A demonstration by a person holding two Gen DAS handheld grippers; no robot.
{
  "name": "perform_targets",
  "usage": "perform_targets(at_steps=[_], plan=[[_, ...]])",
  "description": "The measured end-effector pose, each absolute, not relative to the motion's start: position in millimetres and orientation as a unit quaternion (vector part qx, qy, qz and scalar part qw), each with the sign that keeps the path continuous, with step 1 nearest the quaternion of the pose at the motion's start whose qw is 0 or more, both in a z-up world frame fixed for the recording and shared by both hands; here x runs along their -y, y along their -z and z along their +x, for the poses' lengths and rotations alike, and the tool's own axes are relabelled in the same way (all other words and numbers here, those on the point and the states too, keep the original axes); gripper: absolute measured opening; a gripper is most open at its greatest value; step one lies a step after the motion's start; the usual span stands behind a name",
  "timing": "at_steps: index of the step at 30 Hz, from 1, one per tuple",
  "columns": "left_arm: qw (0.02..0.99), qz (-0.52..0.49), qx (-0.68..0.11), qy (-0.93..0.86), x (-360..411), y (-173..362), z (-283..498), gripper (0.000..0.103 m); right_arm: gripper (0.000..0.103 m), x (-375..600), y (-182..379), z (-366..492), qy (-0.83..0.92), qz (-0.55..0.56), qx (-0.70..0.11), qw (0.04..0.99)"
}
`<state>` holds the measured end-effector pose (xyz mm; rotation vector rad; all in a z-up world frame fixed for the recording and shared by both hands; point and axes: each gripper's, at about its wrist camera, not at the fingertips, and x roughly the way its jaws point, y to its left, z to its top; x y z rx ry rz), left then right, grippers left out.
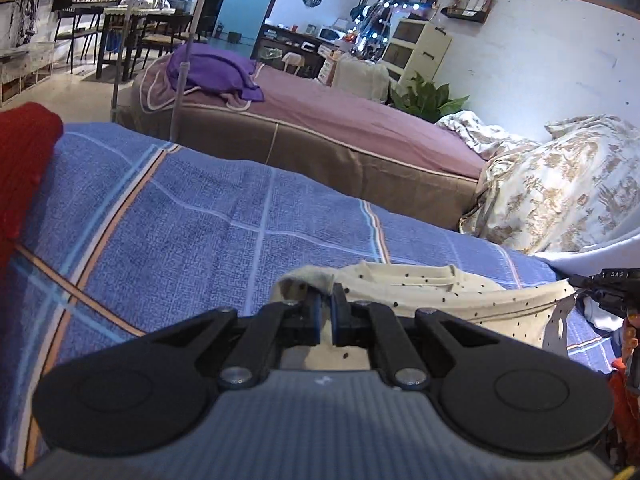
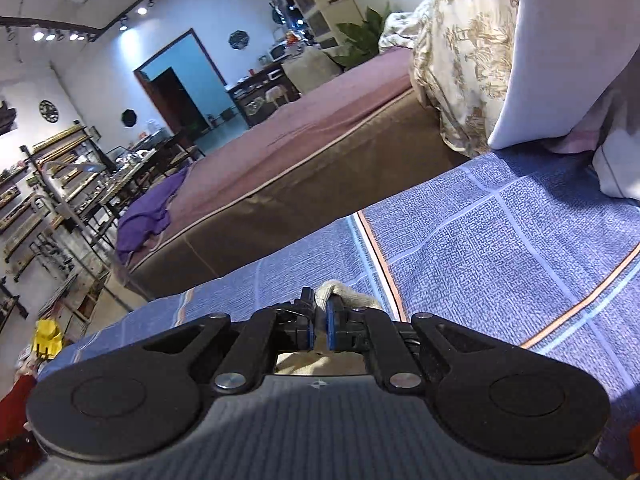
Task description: Fold small clothes
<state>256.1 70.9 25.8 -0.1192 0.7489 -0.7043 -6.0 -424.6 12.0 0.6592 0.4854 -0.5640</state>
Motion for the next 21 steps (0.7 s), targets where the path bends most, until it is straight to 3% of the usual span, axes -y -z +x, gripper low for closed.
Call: perform_targets(at_steps=[8, 10, 12, 13, 16, 19, 20, 21], plan=[[0.87, -0.041, -0.397, 0.291, -48, 24, 307, 0.009, 0.013, 454, 38, 37, 0.293, 0.361, -0.264, 0.845], [0.88, -0.044, -0.394, 0.262, -54, 28, 314, 0.021, 0.026, 460, 42, 33, 0.297, 0.395, -0.238, 0.836], [0.894, -0.024, -0.387, 0.224, -56, 25, 318, 0.037, 0.065, 463, 40, 26, 0.306, 0.412, -0.206, 0.833], [0.899, -0.008, -0.386, 0.206, -55, 21, 317, 0.044, 0.068, 461, 37, 23, 0.311, 0.405, -0.203, 0.835], [0.907, 0.023, -0.354, 0.228, -45, 3, 290, 0.051, 0.067, 434, 20, 20, 0.292, 0.326, -0.208, 0.875], [0.903, 0.097, -0.31, 0.281, -14, -8, 241, 0.062, 0.059, 383, 6, 22, 0.223, 0.194, -0.22, 0.93], [0.899, 0.122, -0.3, 0.293, -2, -7, 225, 0.062, 0.055, 362, 8, 23, 0.181, 0.152, -0.234, 0.943], [0.892, 0.142, -0.301, 0.306, 10, -3, 210, 0.062, 0.043, 345, 11, 23, 0.151, 0.126, -0.246, 0.949]])
